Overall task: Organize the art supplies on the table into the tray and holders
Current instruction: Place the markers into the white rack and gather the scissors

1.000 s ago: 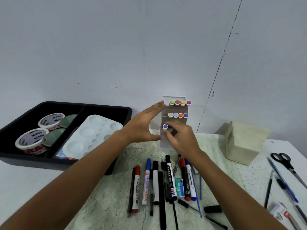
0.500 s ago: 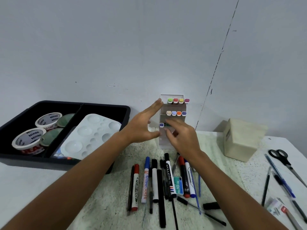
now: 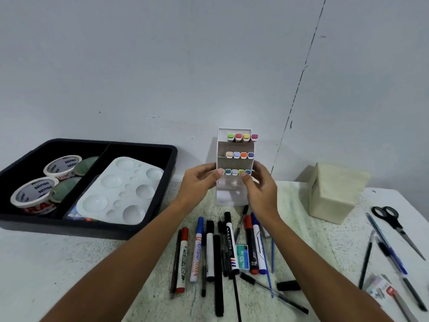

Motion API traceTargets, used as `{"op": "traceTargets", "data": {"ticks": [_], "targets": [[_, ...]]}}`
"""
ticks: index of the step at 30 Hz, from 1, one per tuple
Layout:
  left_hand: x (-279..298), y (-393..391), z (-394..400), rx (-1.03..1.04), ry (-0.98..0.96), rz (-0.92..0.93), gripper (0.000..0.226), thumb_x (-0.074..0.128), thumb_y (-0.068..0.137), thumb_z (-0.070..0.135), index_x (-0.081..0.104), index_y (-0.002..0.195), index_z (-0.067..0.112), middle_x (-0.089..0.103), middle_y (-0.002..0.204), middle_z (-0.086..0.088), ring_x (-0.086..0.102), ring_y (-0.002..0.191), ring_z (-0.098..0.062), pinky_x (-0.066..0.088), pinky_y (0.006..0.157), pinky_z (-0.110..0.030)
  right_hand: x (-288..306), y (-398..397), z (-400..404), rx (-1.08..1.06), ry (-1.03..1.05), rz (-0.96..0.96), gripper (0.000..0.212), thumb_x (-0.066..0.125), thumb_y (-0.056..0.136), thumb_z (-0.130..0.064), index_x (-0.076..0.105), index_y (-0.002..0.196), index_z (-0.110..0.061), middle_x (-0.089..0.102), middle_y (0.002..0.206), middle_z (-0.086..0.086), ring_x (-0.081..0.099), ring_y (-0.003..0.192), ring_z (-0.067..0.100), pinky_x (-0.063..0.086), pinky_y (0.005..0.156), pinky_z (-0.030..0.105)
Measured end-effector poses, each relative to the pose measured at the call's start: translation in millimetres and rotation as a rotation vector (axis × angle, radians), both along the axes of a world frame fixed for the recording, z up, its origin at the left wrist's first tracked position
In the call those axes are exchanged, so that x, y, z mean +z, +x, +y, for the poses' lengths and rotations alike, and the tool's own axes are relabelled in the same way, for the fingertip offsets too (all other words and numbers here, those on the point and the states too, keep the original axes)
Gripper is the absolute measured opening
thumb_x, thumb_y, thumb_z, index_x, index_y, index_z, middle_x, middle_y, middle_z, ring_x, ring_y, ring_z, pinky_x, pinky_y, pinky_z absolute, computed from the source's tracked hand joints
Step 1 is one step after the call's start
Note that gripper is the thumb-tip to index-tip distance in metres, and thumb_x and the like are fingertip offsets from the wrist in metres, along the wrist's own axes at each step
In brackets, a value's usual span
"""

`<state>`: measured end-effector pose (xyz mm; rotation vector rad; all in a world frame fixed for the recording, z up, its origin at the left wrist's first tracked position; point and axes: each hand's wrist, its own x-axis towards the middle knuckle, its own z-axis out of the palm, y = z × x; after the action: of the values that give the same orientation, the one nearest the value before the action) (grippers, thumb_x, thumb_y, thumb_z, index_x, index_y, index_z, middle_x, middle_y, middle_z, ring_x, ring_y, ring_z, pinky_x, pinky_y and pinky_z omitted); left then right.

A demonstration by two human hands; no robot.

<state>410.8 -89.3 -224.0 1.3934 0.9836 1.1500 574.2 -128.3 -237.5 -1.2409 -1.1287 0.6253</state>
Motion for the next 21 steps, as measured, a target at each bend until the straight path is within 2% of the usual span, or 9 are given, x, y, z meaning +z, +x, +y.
{"op": "traceTargets", "data": {"ticks": [5, 8, 13, 16, 21], "targets": [[-3.6, 5.7, -1.0, 0.096, -0.049, -0.061, 0.039, 0.072, 0.083, 0.013, 0.065, 0.119, 0.000, 0.073, 0.107, -0.009, 0.070, 0.099, -0.025, 0.056, 0.088, -0.045, -1.1, -5.4, 1.0, -0.040, 0.033, 0.064, 0.031, 0.059, 0.095, -0.016, 0.061, 0.125, -0.008, 0.068, 0.114, 0.002, 0.063, 0.104, 0.008, 0.050, 0.074, 0.012], [-3.2, 8.5, -1.6, 0.113, -0.057, -0.070, 0.039, 0.073, 0.083, 0.013, 0.065, 0.118, 0.000, 0.073, 0.106, -0.009, 0.070, 0.098, -0.025, 0.057, 0.086, -0.044, -0.9, -4.2, 3.3, -0.059, 0.026, 0.089, 0.029, 0.060, 0.095, -0.016, 0.063, 0.122, -0.008, 0.069, 0.112, 0.000, 0.064, 0.098, 0.001, 0.050, 0.072, 0.013], [-2.0, 13.8, -7.5, 0.157, -0.077, -0.079, 0.045, 0.081, 0.066, 0.028, 0.072, 0.103, 0.003, 0.075, 0.094, -0.007, 0.072, 0.089, -0.025, 0.057, 0.084, -0.047, -4.2, -6.2, 2.1, -0.053, 0.029, 0.103, 0.029, 0.061, 0.094, -0.019, 0.063, 0.122, -0.012, 0.068, 0.112, -0.003, 0.063, 0.103, 0.003, 0.052, 0.076, 0.014], [-2.0, 16.4, -6.4, 0.155, -0.097, -0.073, 0.049, 0.084, 0.061, 0.033, 0.073, 0.100, 0.005, 0.075, 0.094, -0.008, 0.072, 0.089, -0.025, 0.057, 0.086, -0.048, -4.4, -5.3, 3.2, -0.058, 0.013, 0.142, 0.030, 0.063, 0.093, -0.019, 0.064, 0.121, -0.011, 0.069, 0.113, 0.000, 0.064, 0.105, 0.008, 0.051, 0.076, 0.014], [-1.7, 14.7, -8.1, 0.149, -0.111, -0.068, 0.050, 0.083, 0.061, 0.036, 0.073, 0.101, 0.007, 0.075, 0.095, -0.007, 0.072, 0.090, -0.025, 0.056, 0.087, -0.048, -2.0, -7.7, 0.6, -0.028, 0.016, 0.226, 0.027, 0.065, 0.091, -0.014, 0.066, 0.117, -0.007, 0.071, 0.105, 0.000, 0.066, 0.093, 0.001, 0.048, 0.072, 0.011]]}}
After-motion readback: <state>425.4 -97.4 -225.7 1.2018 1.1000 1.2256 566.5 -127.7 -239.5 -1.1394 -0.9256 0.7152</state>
